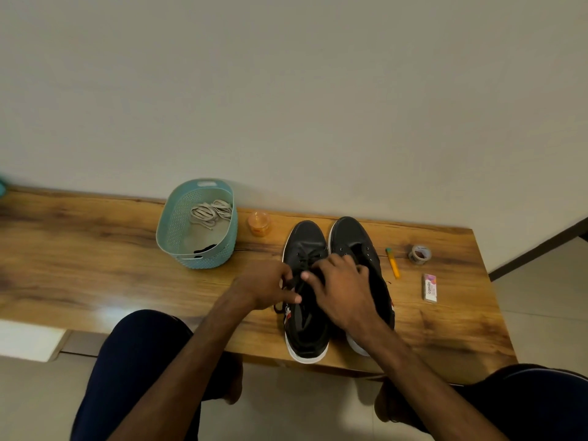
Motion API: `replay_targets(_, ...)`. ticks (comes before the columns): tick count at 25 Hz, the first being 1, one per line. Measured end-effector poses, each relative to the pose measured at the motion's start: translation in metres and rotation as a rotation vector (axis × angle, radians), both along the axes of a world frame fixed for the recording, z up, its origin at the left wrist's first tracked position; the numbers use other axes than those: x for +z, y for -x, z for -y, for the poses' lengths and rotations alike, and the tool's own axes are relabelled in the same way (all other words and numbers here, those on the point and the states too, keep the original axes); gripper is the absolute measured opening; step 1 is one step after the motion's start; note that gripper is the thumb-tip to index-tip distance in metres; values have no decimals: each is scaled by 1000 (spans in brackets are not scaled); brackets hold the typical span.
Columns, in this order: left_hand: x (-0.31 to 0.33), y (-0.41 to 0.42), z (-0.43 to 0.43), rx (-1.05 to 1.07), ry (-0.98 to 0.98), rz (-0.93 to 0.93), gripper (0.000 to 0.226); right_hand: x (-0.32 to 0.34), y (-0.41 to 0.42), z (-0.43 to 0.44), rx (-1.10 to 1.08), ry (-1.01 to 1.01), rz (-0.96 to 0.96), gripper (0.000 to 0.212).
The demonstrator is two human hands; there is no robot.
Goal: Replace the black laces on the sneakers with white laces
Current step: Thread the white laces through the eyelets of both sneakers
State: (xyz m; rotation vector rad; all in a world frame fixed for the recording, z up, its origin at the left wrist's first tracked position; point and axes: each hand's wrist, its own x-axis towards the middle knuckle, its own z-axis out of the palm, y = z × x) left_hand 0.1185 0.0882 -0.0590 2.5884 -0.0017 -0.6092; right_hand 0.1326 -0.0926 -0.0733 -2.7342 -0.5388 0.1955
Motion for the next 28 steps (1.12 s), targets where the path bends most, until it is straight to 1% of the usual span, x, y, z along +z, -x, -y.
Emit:
replay_targets(1, -3, 1, 4, -8, -31, 7, 36, -5, 2, -2, 6, 8, -12, 38)
replay_targets(2, -5, 1, 8, -14, -57, 31, 38, -8, 4, -3, -1, -35, 4, 35)
replay_targets(4, -6, 1, 12, -6, -76, 78, 37, -11, 5, -2, -71, -208, 16, 25)
replay_targets(6, -6, 1, 14, 22, -51, 77, 37, -13, 2, 0, -186, -446, -78, 20)
replay_targets(8, -7, 2, 15, 44, -24, 50, 35, -14, 1, 1, -290, -670, -197, 22)
replay_targets(10, -8, 3, 15, 55, -5, 28, 32, -9, 1, 0, -381, -807, -284, 16)
replay_targets(12, -10, 4, 15, 64, -5, 25, 32, 4, -4, 1, -455, -956, -346, 14)
replay_targets(15, -12, 4, 16, 61, -27, 42, 41, 40, -31, 22, -607, -1233, -320, 19)
replay_targets(17, -13, 4, 16, 52, -62, 57, 54, 64, -55, 55, -741, -1449, -242, 20)
replay_targets(18, -13, 4, 16, 47, -91, 64, 59, 70, -64, 74, -822, -1513, -186, 19)
replay_targets(19, -12, 4, 15, 42, -120, 78, 62, 68, -69, 91, -894, -1506, -125, 18)
replay_targets(20, -12, 3, 14, 39, -129, 100, 63, 62, -72, 104, -946, -1428, -74, 17)
replay_targets(21, -10, 3, 13, 39, -95, 127, 61, 53, -73, 111, -962, -1302, -61, 19)
replay_targets(22, -9, 2, 13, 47, -18, 159, 57, 43, -72, 111, -913, -1156, -80, 22)
replay_targets(24, -5, 2, 15, 74, 119, 237, 40, 30, -65, 94, -647, -760, -108, 23)
replay_targets(25, -4, 2, 17, 78, 119, 276, 31, 26, -59, 83, -508, -536, -76, 22)
replay_targets(26, -3, 2, 18, 77, 85, 312, 24, 26, -51, 70, -407, -355, -11, 23)
replay_targets(27, -4, 2, 20, 78, 53, 336, 20, 27, -43, 59, -333, -257, 39, 24)
replay_targets(28, -5, 1, 21, 84, 43, 348, 16, 27, -34, 49, -254, -236, 53, 23)
